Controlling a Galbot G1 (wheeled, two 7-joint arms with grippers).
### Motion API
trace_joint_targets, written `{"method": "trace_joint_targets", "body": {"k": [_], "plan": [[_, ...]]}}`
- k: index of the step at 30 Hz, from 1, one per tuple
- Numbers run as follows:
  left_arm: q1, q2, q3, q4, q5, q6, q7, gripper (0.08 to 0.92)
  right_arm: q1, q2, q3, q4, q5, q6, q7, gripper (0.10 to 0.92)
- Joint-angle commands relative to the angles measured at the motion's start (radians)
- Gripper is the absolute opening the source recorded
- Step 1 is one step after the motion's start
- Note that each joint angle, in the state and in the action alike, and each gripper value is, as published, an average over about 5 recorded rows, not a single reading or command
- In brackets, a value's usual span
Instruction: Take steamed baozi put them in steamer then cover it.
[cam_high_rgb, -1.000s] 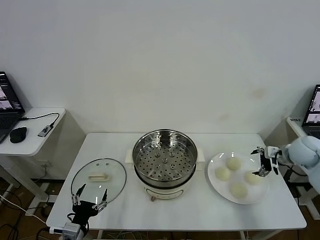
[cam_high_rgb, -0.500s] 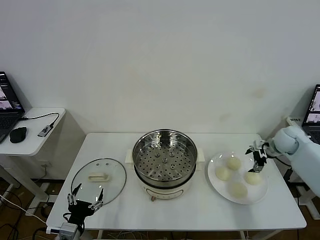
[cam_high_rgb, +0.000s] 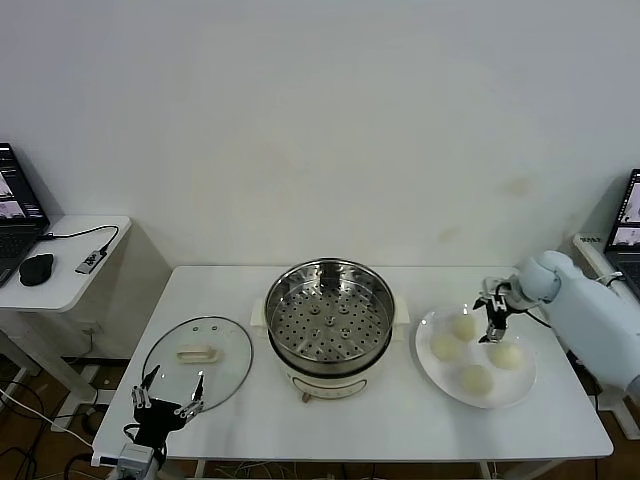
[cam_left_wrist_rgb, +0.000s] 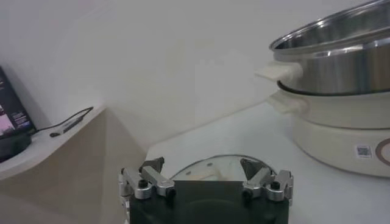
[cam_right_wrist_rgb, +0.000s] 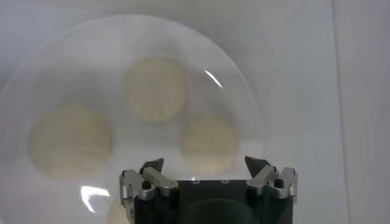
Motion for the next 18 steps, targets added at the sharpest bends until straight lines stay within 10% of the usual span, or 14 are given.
{"method": "trace_joint_targets", "body": {"k": [1, 18], "plan": [[-0.002, -0.001, 0.001, 0.005, 0.003, -0.001, -0.001, 0.823, 0.015, 0.037, -0.016, -0.044, -0.017, 0.000, 0.009, 0.823], [-0.003, -0.003, 0.001, 0.004, 0.012, 0.000, -0.001, 0.823, 0.009, 0.062, -0.009, -0.082, -0.035, -0.010, 0.045, 0.682]]}}
